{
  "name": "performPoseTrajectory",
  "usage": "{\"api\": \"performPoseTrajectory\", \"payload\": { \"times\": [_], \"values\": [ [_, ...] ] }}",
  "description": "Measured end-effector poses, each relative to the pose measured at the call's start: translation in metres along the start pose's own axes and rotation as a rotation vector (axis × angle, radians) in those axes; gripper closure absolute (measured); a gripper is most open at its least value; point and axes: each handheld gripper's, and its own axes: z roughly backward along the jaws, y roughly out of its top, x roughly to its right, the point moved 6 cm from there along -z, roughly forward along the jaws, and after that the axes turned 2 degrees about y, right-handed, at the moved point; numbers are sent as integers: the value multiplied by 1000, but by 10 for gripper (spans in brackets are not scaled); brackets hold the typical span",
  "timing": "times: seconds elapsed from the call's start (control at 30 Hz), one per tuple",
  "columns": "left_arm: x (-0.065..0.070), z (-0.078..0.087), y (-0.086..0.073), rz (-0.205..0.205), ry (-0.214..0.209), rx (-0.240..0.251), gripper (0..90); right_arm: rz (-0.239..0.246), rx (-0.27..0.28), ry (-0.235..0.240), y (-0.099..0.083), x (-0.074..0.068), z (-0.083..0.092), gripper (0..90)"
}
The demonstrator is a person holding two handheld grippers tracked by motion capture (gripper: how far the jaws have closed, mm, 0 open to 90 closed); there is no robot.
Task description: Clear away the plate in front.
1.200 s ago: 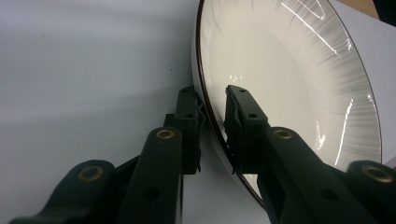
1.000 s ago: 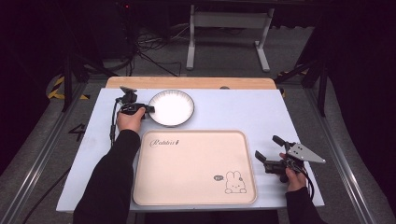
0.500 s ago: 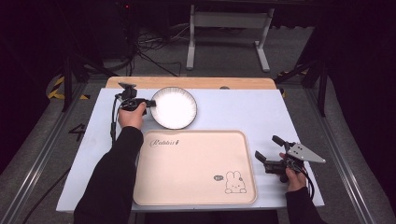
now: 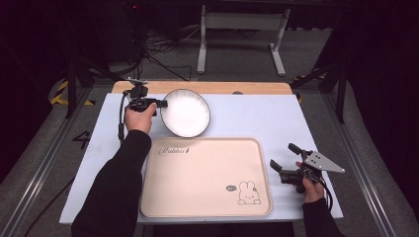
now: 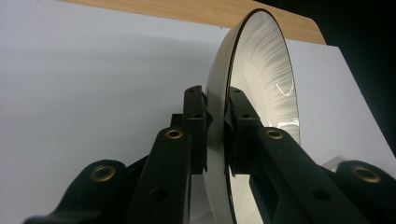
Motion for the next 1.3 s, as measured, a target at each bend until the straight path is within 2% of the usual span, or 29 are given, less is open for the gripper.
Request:
{"api": "performPoseTrajectory", "payload": {
  "times": [0.17, 0.33, 0.67, 0.87, 1.07, 1.3],
  "values": [
    [10, 8, 2, -40, -14, 4, 804, 0, -2, 1, 0, 0, 0, 34],
    [17, 15, 2, -51, -37, 0, 806, -3, -1, -1, 0, 0, 0, 34],
    [30, 28, 1, -80, -44, 3, 805, -5, -1, 0, 0, 1, 0, 34],
    [42, 35, 0, -109, -52, -18, 804, -5, 0, 0, 0, 1, 0, 34],
    [62, 43, -6, -194, -64, -35, 805, -8, 2, 3, 0, 1, 0, 34],
    [79, 51, -12, -241, -93, -52, 805, -3, 2, 2, 0, 0, 0, 34]
  ]
}}
